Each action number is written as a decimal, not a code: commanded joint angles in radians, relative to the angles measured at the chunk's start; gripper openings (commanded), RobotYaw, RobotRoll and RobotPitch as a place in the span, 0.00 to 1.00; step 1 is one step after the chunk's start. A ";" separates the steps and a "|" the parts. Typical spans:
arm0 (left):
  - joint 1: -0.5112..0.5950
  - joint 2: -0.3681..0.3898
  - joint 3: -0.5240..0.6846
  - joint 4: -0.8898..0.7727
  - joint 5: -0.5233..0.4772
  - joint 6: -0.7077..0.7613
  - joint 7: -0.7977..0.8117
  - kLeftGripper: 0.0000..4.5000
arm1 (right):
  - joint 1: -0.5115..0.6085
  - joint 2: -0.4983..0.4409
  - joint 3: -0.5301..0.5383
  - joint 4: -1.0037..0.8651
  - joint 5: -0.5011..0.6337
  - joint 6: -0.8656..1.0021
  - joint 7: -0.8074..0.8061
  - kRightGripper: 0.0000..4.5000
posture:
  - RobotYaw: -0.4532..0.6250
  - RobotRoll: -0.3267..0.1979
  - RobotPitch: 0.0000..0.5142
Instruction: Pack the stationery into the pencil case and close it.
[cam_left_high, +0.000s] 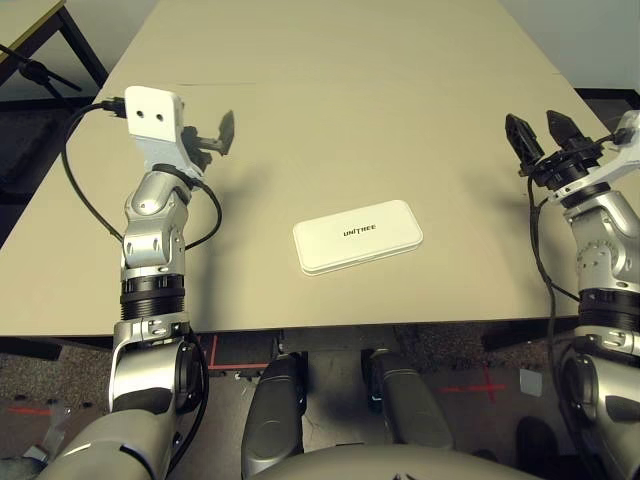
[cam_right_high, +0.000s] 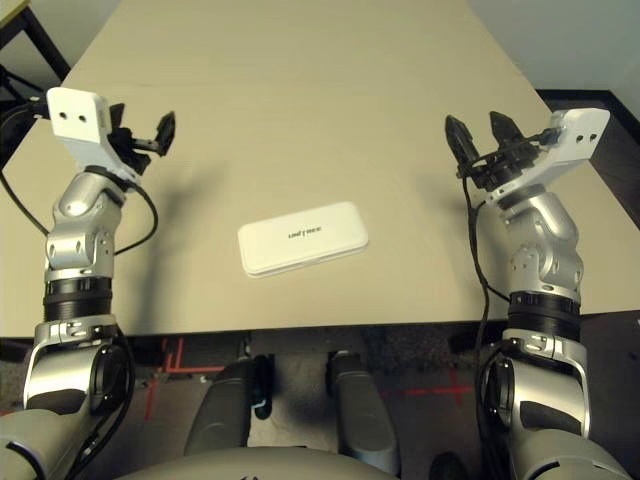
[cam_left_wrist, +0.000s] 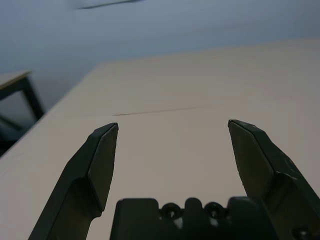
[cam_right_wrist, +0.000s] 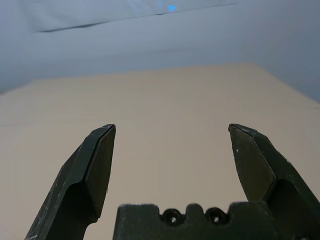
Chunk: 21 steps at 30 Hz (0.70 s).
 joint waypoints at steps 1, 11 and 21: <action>0.024 0.011 0.023 0.054 0.023 -0.059 0.075 0.98 | -0.028 0.003 -0.011 0.078 -0.047 -0.072 -0.063 1.00 | 0.33 0.62 0.30; 0.030 0.006 0.014 0.100 0.004 -0.108 0.113 0.98 | -0.011 0.006 -0.006 0.130 -0.116 -0.125 -0.167 1.00 | 0.31 0.62 0.30; 0.022 0.012 0.004 0.131 -0.007 -0.126 0.099 0.98 | 0.023 0.025 0.001 0.119 -0.127 -0.122 -0.220 1.00 | 0.29 0.62 0.31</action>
